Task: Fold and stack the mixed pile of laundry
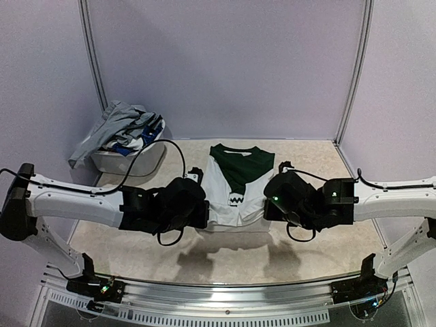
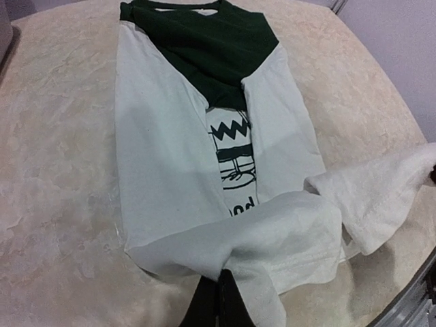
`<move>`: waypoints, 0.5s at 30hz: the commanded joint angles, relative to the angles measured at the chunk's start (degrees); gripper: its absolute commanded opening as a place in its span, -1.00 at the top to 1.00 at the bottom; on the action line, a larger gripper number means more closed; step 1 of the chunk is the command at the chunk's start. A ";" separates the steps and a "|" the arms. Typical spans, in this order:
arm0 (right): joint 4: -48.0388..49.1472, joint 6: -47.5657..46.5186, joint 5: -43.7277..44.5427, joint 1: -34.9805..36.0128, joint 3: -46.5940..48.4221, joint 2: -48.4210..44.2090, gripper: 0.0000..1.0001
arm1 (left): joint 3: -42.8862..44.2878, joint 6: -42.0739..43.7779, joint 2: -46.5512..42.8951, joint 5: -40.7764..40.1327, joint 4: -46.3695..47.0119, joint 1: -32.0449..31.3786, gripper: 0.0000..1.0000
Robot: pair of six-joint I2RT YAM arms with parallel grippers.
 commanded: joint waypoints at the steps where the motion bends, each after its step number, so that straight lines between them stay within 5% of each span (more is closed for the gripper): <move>1: 3.14 -4.32 -2.83 -3.09 2.57 2.55 0.98 | 3.79 4.20 3.95 1.73 0.60 3.65 0.97; 15: 6.01 -8.95 -6.76 -11.09 6.41 10.31 0.97 | 8.44 8.51 12.32 6.73 4.42 10.39 0.99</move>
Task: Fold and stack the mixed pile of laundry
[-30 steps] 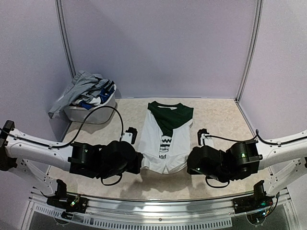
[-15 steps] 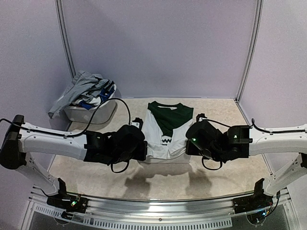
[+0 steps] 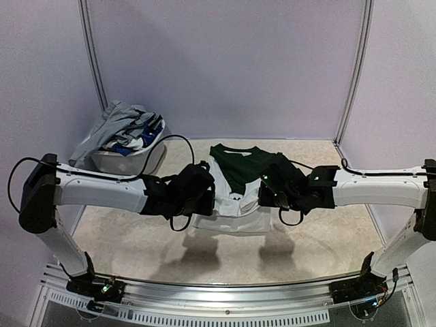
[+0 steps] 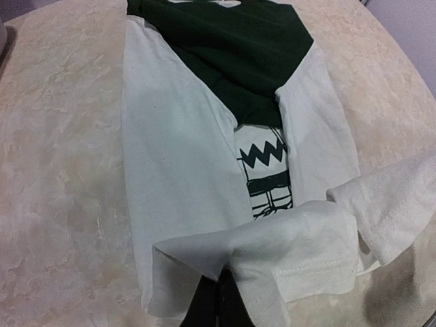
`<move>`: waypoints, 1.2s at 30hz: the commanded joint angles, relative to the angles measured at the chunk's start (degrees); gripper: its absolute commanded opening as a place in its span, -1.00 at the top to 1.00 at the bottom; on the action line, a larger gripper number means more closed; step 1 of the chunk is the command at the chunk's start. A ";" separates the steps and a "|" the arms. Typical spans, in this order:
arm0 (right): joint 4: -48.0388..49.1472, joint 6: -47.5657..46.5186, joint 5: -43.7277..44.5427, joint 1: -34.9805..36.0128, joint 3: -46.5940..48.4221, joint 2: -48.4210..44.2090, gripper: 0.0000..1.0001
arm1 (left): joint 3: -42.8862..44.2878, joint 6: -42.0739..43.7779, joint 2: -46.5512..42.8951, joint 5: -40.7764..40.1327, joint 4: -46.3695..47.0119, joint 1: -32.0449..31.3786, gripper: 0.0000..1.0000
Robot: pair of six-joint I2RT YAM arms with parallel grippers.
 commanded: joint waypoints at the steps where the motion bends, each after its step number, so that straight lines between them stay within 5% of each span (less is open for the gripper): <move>1: 2.25 -2.31 -2.04 -2.56 2.01 2.41 0.98 | 2.12 2.95 2.19 2.84 2.94 2.62 0.99; 36: -0.92 -2.27 -4.08 -11.18 12.48 21.74 0.90 | 7.47 4.33 14.04 9.50 6.10 10.56 1.00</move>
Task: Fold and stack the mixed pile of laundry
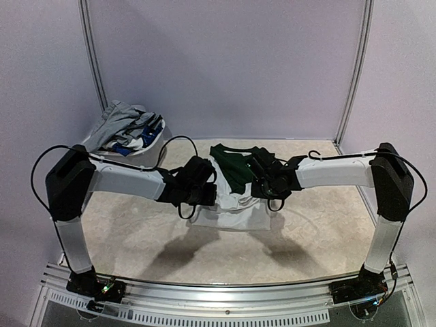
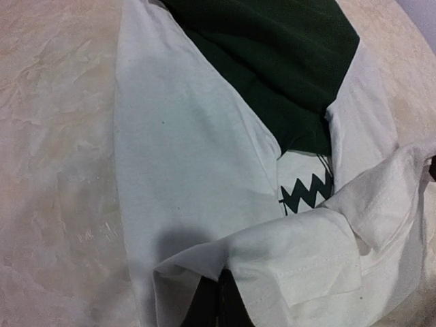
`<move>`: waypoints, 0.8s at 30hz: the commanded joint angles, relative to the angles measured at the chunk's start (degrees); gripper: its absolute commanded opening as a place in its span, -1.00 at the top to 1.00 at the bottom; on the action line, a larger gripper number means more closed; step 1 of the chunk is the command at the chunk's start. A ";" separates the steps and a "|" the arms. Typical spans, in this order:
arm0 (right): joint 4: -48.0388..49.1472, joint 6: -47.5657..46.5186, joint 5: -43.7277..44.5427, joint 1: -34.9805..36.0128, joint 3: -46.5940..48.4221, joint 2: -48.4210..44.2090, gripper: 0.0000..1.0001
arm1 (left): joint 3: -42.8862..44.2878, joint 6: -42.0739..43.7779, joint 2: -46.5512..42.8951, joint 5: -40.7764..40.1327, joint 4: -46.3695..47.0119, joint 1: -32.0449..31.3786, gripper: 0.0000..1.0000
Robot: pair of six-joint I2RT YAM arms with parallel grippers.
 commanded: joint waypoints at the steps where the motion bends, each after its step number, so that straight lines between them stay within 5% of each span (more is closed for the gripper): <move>1: -2.11 1.40 0.81 -0.67 1.52 2.06 0.90 | 1.40 0.22 1.66 1.00 1.00 1.46 1.00; 24: -3.42 2.75 0.99 -2.18 3.59 5.00 0.73 | 1.73 -0.78 4.08 -0.01 1.80 3.27 0.95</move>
